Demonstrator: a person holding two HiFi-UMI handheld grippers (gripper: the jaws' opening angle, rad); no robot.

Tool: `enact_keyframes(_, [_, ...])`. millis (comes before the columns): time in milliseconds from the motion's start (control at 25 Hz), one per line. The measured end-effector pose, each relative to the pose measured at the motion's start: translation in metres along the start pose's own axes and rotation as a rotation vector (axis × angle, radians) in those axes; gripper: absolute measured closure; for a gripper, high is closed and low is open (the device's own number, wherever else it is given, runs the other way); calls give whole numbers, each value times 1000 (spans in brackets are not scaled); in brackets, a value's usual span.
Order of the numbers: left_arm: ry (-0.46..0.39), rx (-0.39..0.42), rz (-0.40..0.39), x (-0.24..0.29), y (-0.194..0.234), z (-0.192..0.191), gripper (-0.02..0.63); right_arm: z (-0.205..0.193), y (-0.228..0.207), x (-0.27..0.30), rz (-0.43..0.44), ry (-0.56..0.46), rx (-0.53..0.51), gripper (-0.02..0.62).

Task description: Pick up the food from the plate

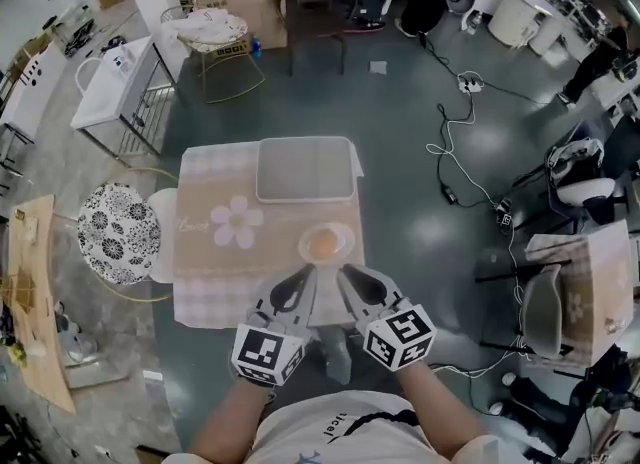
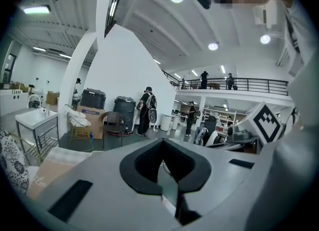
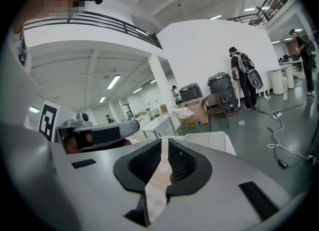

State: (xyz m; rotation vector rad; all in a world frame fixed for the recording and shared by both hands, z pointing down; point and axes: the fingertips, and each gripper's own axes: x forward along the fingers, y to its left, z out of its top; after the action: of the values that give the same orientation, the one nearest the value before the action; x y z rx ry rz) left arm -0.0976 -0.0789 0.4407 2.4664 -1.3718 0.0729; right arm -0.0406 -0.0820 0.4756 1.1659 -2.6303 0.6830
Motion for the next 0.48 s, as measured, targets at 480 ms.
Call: enact_keyframes(480, [41, 37, 5, 57, 29, -46, 600, -64, -60, 58, -10, 117, 134, 463])
